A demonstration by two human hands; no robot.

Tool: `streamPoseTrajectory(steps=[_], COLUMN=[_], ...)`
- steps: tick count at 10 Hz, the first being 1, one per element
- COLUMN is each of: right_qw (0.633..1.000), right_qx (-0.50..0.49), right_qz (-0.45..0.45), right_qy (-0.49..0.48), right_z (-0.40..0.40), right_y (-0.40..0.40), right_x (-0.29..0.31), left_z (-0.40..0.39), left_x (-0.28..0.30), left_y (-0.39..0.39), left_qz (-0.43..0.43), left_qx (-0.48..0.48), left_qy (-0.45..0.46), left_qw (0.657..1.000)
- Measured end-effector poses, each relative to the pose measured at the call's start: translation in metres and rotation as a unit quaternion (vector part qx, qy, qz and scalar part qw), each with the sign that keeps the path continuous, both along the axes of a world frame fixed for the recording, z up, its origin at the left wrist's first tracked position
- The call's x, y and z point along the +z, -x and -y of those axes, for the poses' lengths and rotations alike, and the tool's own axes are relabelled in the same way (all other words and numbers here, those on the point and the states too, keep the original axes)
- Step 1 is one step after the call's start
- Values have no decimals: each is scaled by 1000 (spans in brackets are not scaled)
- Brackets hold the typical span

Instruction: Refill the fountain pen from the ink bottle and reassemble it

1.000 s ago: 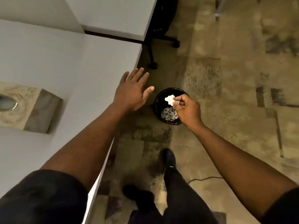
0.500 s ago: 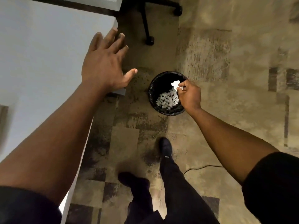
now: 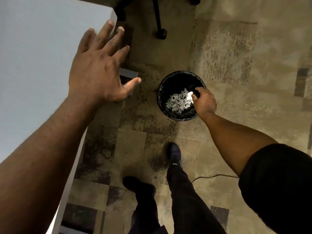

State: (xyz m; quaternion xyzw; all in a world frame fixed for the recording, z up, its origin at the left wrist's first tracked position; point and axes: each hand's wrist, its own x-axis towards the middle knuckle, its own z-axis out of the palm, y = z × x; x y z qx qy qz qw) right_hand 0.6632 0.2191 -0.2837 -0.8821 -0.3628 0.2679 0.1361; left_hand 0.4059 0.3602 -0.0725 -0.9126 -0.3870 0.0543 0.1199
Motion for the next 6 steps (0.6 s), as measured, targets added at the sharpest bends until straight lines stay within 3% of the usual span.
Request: streamPoseTrajectory(steps=[3,5,6], right_qw=[995,979,963], right_qx=[75,144,187], right_qz=[-15,-11,0], right_qy=[-67,-141,-196], right_z=[26,48,52], right_y=[22,50,65], right_x=[33,99,132], left_z=[1,14,38], left_x=[2,19,22], left_y=[0,-1,8], left_qz=[-20,-37,59], left_qx=[18,46,88], left_qy=[-8,17,75], left_qw=[1000,998,992])
